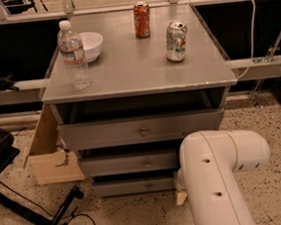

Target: Open bottom drawer

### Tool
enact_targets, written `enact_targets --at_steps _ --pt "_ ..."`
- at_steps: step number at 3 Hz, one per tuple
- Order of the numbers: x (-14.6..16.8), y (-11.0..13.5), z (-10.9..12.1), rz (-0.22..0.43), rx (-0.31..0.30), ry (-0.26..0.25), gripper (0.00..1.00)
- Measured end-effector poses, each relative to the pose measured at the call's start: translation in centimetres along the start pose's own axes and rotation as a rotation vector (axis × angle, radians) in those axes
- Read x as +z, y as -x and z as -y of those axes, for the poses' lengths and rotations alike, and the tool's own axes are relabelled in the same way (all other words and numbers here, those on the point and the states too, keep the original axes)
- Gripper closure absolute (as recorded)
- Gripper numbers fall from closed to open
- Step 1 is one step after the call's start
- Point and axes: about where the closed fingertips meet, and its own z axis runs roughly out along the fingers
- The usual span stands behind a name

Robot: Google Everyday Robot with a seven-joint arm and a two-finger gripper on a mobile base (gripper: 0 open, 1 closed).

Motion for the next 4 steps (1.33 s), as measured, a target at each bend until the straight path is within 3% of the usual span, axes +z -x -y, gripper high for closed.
enact_targets --at_steps 2,3,4 --pt "0.9 -0.67 0.89 -0.04 -0.015 -0.008 0.58" --pt "0.47 -0.59 1.23 -0.04 -0.015 -0.008 0.89" --pt "0.12 -0.52 1.31 -0.04 -0.015 -0.009 1.0"
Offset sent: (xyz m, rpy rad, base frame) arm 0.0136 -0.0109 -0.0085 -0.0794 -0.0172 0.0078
